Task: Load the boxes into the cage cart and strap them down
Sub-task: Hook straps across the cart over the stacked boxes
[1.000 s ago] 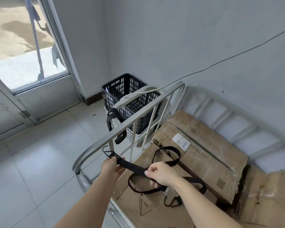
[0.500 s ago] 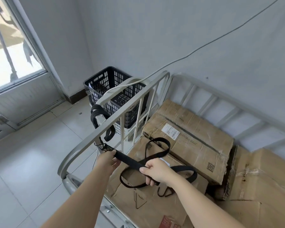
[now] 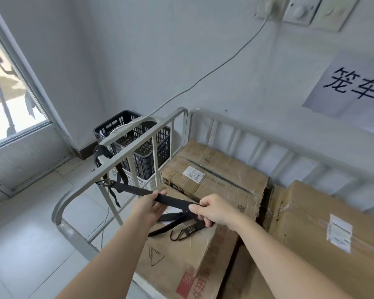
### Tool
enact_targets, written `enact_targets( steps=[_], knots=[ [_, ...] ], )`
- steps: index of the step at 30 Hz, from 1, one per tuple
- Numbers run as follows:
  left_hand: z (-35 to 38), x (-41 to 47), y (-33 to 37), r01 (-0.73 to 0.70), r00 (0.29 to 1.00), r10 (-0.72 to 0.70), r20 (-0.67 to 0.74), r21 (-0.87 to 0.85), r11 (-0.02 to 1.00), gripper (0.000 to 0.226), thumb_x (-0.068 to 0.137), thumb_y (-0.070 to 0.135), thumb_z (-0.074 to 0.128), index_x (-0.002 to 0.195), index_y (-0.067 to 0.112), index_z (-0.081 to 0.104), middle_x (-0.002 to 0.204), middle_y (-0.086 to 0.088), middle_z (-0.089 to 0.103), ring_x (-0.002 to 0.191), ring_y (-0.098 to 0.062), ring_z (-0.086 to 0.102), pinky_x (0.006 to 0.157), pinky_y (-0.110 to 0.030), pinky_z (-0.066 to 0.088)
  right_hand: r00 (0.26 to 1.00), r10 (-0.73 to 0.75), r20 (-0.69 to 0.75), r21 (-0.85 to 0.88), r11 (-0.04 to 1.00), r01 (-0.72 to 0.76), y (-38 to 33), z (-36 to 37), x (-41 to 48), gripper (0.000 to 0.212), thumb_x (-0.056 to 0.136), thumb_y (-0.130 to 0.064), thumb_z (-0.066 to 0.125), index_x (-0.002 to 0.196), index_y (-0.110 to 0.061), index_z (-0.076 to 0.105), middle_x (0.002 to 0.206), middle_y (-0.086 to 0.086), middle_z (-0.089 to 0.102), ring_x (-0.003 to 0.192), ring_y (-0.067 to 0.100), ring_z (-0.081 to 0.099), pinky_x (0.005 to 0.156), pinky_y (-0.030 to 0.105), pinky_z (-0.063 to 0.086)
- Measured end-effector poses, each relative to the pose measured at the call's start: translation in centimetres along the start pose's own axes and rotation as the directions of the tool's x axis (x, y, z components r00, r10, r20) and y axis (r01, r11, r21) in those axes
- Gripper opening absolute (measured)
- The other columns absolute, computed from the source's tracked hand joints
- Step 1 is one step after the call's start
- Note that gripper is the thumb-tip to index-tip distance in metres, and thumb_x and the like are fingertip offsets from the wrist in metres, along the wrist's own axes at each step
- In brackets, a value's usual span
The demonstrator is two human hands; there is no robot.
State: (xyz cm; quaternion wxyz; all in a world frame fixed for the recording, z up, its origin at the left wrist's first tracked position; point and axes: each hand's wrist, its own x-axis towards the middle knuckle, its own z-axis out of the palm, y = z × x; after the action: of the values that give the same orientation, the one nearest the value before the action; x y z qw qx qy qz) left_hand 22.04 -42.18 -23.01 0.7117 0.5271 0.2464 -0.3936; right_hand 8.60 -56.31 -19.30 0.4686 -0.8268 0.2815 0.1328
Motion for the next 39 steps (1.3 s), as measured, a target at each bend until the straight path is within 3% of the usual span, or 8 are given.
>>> enact_targets(
  steps=[6,9,12,14,16,22,27,39],
  knots=[
    [5.9,-6.6,-6.8,-0.049,0.999,0.048,0.012,0.198,0.979,0.013,0.091,0.000,0.060,0.104,-0.003,0.056,0.085,-0.015,0.065,0.072,-0.024,0.065,0.050,-0.029,0.057,0.996,-0.013,-0.085,0.034,0.999,0.016,6.6,-6.3,-9.0,0.044,0.091,-0.046,0.062,0.060,-0.017,0.054,0.041,-0.002,0.055,0.053,0.013,0.057,0.085,0.030,0.049],
    [8.7,-10.0,-9.7,-0.124,0.987,0.157,-0.030,0.477,0.870,0.052,0.088,0.016,0.070,0.123,-0.006,0.039,0.104,-0.016,0.056,0.091,-0.024,0.060,0.080,-0.035,0.052,0.985,0.022,-0.170,0.053,0.999,-0.013,9.6,-9.2,-13.0,0.047,0.090,-0.046,0.064,0.059,-0.015,0.048,0.036,-0.005,0.048,0.042,0.013,0.049,0.080,0.033,0.050],
    [9.9,-11.5,-11.9,-0.279,0.848,0.526,0.068,0.900,0.334,0.089,0.079,0.032,0.076,0.148,0.019,0.021,0.141,-0.013,0.030,0.131,-0.030,0.031,0.108,-0.044,0.028,0.969,0.062,-0.240,0.135,0.990,-0.030,11.8,-11.7,-16.0,0.041,0.089,-0.043,0.067,0.068,-0.011,0.052,0.034,-0.006,0.042,0.039,0.014,0.042,0.078,0.045,0.054],
    [11.4,-12.2,-13.0,-0.421,0.710,0.601,0.368,0.905,-0.057,0.060,0.088,0.033,0.063,0.142,0.034,0.038,0.144,-0.004,0.030,0.136,-0.024,0.024,0.112,-0.045,0.017,0.962,0.062,-0.268,0.182,0.983,-0.012,12.7,-12.5,-17.6,0.041,0.086,-0.042,0.070,0.065,-0.013,0.052,0.035,-0.006,0.040,0.036,0.012,0.038,0.068,0.043,0.049],
    [13.5,-13.6,-13.8,-0.589,0.638,0.464,0.615,0.777,-0.221,0.031,0.096,0.039,0.049,0.126,0.036,0.059,0.136,0.007,0.049,0.131,-0.014,0.037,0.111,-0.042,0.013,0.952,0.043,-0.303,0.203,0.979,0.020,13.0,-13.0,-19.1,0.043,0.083,-0.044,0.072,0.058,-0.017,0.050,0.040,-0.005,0.041,0.037,0.013,0.038,0.065,0.035,0.043],
    [17.7,-19.5,-16.2,-0.884,0.456,-0.009,0.890,0.452,-0.123,0.040,0.096,0.038,0.053,0.076,0.006,0.065,0.064,-0.001,0.058,0.058,-0.012,0.049,0.062,-0.027,0.037,0.925,-0.001,-0.379,0.163,0.984,0.068,13.2,-14.0,-23.6,0.039,0.077,-0.031,0.080,0.059,-0.018,0.048,0.050,-0.009,0.045,0.048,0.004,0.043,0.058,0.024,0.032],
    [18.8,-20.5,-16.7,-0.888,0.448,-0.075,0.891,0.434,-0.151,0.035,0.095,0.033,0.056,0.065,0.017,0.055,0.060,0.003,0.054,0.055,-0.009,0.049,0.062,-0.025,0.042,0.877,0.137,-0.461,0.079,0.990,-0.113,16.3,-14.9,-27.7,0.024,0.076,-0.017,0.077,0.070,-0.014,0.054,0.066,0.000,0.047,0.064,0.013,0.045,0.063,0.029,0.032],
    [25.9,-27.0,-25.0,-0.908,0.415,-0.167,0.895,0.394,-0.146,0.033,0.095,0.037,0.056,0.079,0.008,0.060,0.061,0.004,0.059,0.057,-0.012,0.052,0.063,-0.025,0.045,0.385,0.179,-0.906,0.168,0.984,-0.062,24.0,-20.6,-37.0,0.019,0.085,-0.003,0.056,0.084,-0.021,0.061,0.077,-0.005,0.056,0.069,0.013,0.053,0.055,0.026,0.039]
  ],
)
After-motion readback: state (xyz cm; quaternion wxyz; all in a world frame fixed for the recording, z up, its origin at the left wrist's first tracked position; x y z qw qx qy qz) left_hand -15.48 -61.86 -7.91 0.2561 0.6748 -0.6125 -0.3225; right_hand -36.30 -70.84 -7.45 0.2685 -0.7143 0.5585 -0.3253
